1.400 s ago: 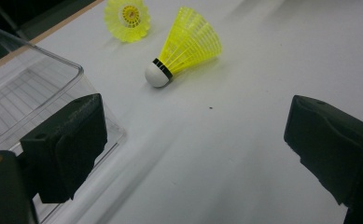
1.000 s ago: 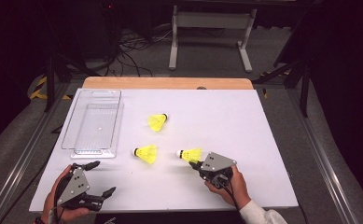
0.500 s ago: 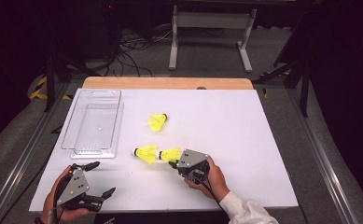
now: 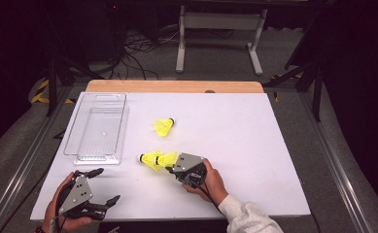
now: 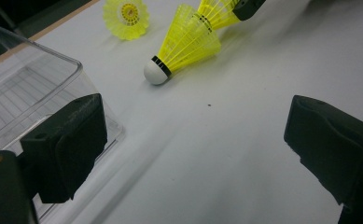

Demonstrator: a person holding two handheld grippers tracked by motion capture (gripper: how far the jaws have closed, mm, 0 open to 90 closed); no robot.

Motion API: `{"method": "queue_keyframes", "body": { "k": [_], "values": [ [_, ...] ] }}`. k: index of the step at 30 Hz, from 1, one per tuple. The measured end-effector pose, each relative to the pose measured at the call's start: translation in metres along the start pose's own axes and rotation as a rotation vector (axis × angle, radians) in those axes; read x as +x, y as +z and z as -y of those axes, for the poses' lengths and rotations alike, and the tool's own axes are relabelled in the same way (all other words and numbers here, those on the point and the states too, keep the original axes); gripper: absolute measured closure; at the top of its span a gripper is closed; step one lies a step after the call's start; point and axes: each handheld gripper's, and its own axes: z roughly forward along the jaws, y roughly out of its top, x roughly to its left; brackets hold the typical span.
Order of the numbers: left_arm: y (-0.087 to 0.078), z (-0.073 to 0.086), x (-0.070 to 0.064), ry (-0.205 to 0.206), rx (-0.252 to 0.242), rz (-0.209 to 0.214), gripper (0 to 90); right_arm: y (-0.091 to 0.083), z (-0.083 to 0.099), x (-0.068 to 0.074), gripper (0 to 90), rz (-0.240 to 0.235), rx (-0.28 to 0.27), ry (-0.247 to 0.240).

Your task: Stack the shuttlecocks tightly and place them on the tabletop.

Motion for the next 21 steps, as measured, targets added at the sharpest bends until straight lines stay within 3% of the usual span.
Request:
{"method": "queue_keyframes", "body": {
  "k": [21],
  "values": [
    [0.001,0.001,-0.001,-0.001,0.003,0.008,7.0,0.022,-0.005,0.001,89.1,-0.003,0.021,-0.016]
  ]
}}
